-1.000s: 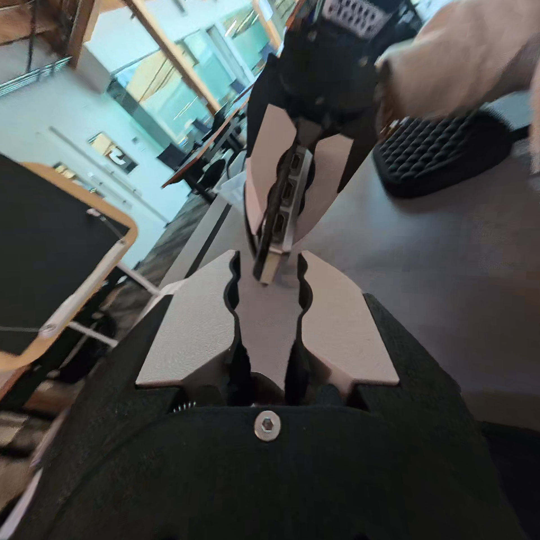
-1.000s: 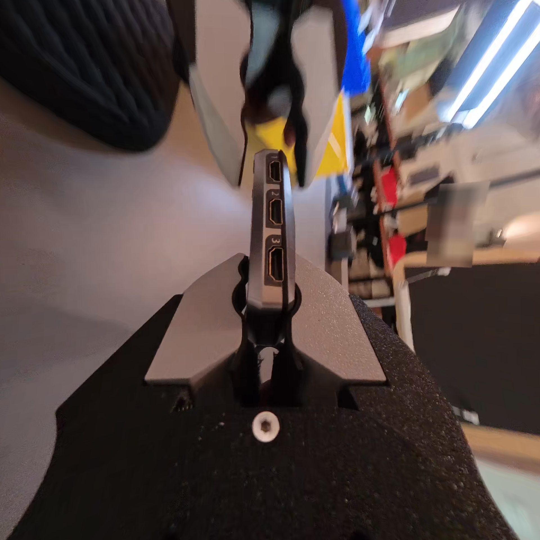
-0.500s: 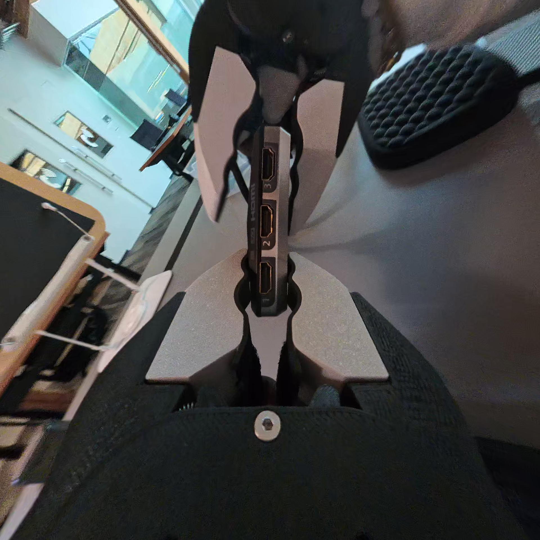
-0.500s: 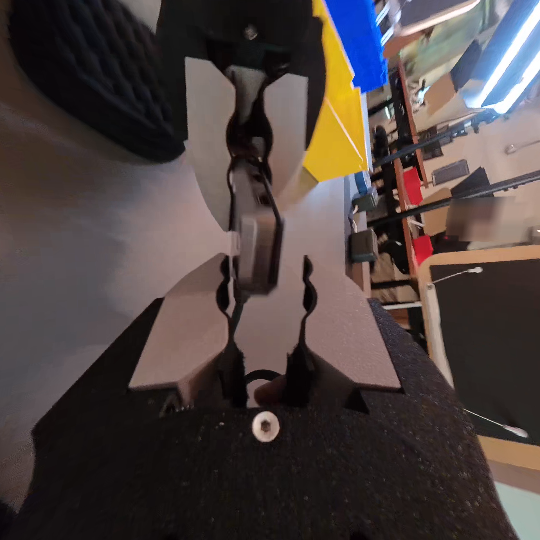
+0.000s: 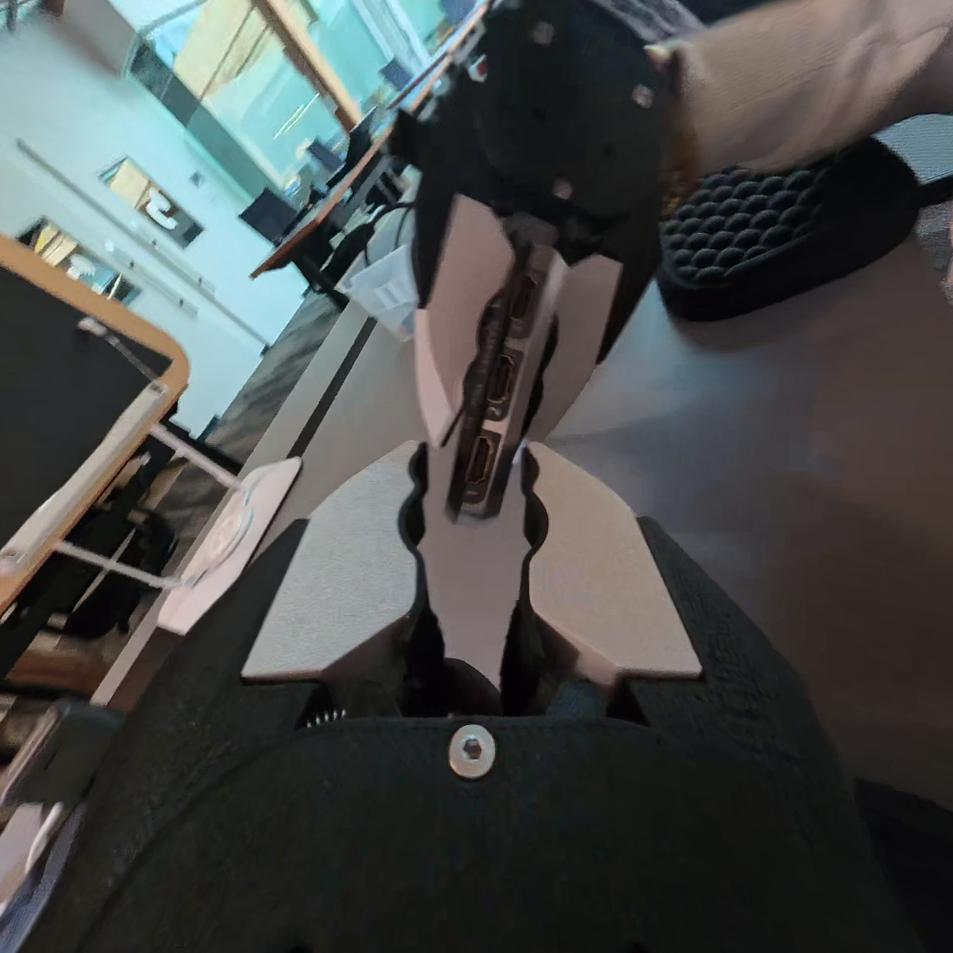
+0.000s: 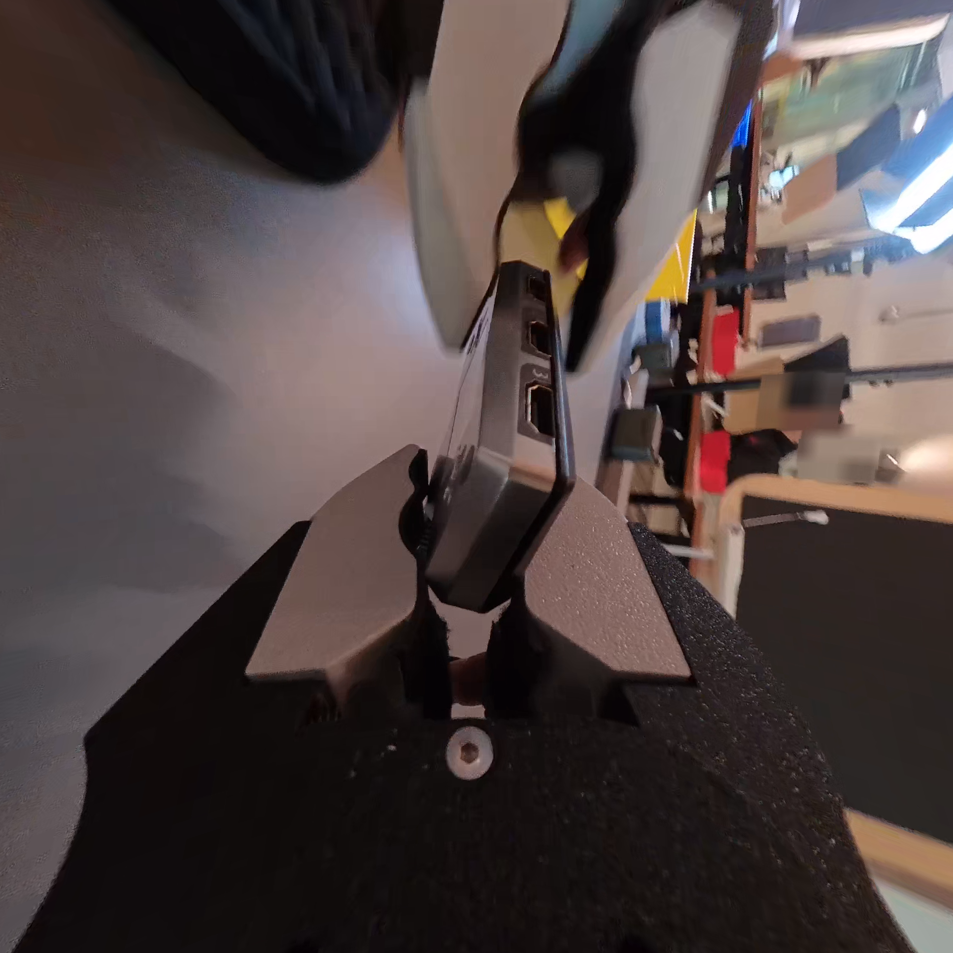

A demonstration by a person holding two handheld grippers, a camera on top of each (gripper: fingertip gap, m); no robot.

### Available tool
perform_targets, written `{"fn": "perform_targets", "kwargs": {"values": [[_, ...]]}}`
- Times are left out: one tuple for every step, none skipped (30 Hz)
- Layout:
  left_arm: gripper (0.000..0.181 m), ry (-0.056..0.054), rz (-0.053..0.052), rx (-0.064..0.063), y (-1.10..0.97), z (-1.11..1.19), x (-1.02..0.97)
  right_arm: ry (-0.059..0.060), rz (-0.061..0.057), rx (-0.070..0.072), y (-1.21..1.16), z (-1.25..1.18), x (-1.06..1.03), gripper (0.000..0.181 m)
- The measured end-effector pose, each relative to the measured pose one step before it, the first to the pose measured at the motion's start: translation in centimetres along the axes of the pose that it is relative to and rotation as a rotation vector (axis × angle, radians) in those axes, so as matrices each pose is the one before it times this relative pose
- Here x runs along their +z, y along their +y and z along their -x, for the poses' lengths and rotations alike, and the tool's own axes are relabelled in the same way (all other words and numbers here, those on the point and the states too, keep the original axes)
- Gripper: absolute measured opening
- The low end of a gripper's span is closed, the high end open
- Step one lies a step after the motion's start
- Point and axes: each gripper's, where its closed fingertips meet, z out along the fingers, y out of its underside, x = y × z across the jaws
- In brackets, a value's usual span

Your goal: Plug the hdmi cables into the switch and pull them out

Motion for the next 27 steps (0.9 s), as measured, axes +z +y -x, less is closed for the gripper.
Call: {"fn": "perform_targets", "kwargs": {"values": [[0.041,-0.0375,0.0114,-0.0355,-0.134,0.6,-0.785,0.0267,0.0623,-0.0212,1.005,0.206,-0.054,0.032],[0.043,-0.0373,0.007,-0.0421,-0.13,0.632,-0.954,0.0285,0.0453,-0.0111,0.889,0.232,-0.079,0.032],[0.045,-0.0374,0.0043,-0.0428,-0.079,0.683,-1.093,0.0274,0.0265,0.005,0.731,0.236,-0.108,0.032],[0.045,-0.0412,0.0034,-0.0406,-0.037,0.817,-1.236,0.0269,0.0206,0.0075,0.69,0.174,-0.139,0.032],[0.046,-0.0482,0.0057,-0.0373,0.055,1.031,-1.368,0.0344,0.018,0.0022,0.647,-0.011,-0.139,0.032],[0.046,-0.0572,0.0119,-0.0331,0.157,1.335,-1.521,0.0355,0.015,0.0037,0.561,-0.1,-0.118,0.032],[0.047,-0.0637,0.021,-0.0267,0.296,1.63,-1.635,0.0274,0.0086,0.0092,0.435,-0.043,-0.086,0.032],[0.047,-0.0676,0.0335,-0.0205,0.475,1.936,-1.717,0.0209,0.002,0.0077,0.282,-0.008,-0.059,0.033],[0.047,-0.0671,0.0515,-0.0138,0.769,2.167,-1.739,0.0168,-0.0028,0.0052,0.143,0.0,-0.045,0.032],[0.047,-0.0551,0.0731,-0.0021,1.174,2.205,-1.661,0.0132,0.0009,0.0016,0.137,-0.02,-0.02,0.033],[0.047,-0.0469,0.0898,0.0042,1.535,2.231,-1.48,0.0022,0.0039,0.0016,0.151,0.045,0.02,0.033],[0.047,-0.043,0.0954,0.0017,1.706,2.258,-1.156,0.002,0.005,0.0012,0.137,0.01,0.002,0.033],[0.047,-0.0182,0.0897,0.0052,1.624,1.899,-0.733,0.0038,0.0008,0.0008,0.098,-0.041,0.001,0.033],[0.047,0.0333,0.0756,0.025,1.394,1.076,-0.355,-0.0002,-0.0049,0.0046,0.042,0.022,0.012,0.033],[0.047,0.0831,0.0583,0.0629,1.094,0.187,-0.112,0.0025,-0.003,0.0026,0.078,-0.012,0.007,0.033],[0.046,0.0925,0.0387,0.1017,0.723,-0.158,0.05,0.0045,-0.0001,-0.0008,0.127,-0.055,-0.008,0.033],[0.046,0.077,0.021,0.1201,0.338,-0.113,0.203,0.0011,-0.0005,0.0054,0.158,-0.028,-0.035,0.032],[0.046,0.072,0.0084,0.1095,0.027,-0.049,0.343,0.0024,-0.002,0.0108,0.143,-0.048,-0.041,0.032],[0.045,0.0643,-0.0025,0.076,-0.217,0.164,0.498,0.0044,-0.0049,0.0107,0.082,-0.082,-0.054,0.032],[0.042,0.054,-0.0059,0.0468,-0.266,0.403,0.622,0.0046,-0.0054,0.0068,0.043,-0.09,-0.038,0.032],[0.038,0.051,-0.005,0.0387,-0.188,0.441,0.749,0.0049,-0.0034,0.0026,0.011,-0.09,-0.015,0.032],[0.034,0.046,-0.0019,0.0451,-0.04,0.416,0.893,0.0034,-0.001,0.0006,0.0,-0.064,0.009,0.032],[0.031,0.047,0.0073,0.0562,0.181,0.252,1.065,0.0024,0.0014,-0.0021,0.007,-0.033,0.032,0.032],[0.03,0.0533,0.017,0.0648,0.329,0.0,1.196,0.0027,0.0017,-0.0041,0.003,-0.015,0.021,0.032],[0.03,0.054,0.0225,0.0693,0.373,-0.137,1.262,0.0029,0.0012,-0.0023,0.004,-0.018,0.026,0.032],[0.03,0.0527,0.0234,0.0717,0.357,-0.26,1.239,0.0018,0.0016,0.0016,0.032,-0.003,0.027,0.032],[0.03,0.053,0.0276,0.0734,0.403,-0.39,1.159,0.0029,0.0017,0.0027,0.066,-0.031,0.038,0.032]]}}
